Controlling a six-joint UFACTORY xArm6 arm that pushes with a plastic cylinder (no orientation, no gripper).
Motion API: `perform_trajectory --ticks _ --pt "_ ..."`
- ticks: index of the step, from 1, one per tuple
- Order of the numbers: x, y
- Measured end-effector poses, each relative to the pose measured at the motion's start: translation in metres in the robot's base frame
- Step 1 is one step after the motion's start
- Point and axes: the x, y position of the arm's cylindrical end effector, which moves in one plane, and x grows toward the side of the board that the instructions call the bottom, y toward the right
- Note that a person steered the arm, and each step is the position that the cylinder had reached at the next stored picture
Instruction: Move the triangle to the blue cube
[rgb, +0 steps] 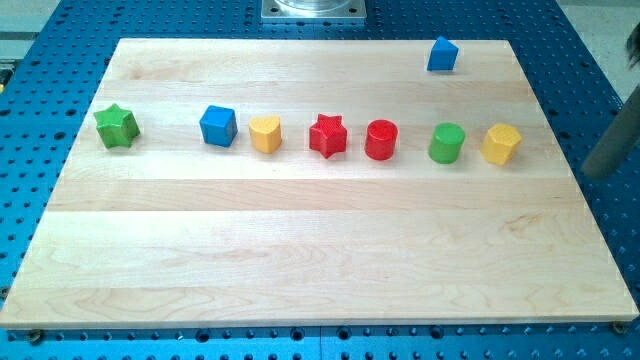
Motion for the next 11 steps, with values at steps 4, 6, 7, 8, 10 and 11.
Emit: perform_trajectory --ticks 4,6,7,8,10,11 --pt "-0.189 -0.082" --pt "-0.186 -0.199" --pt "-0.17 -0.307" --pt "-0.175 -0.346" --pt "-0.164 -0.441" --pt "-0.134 -0.466"
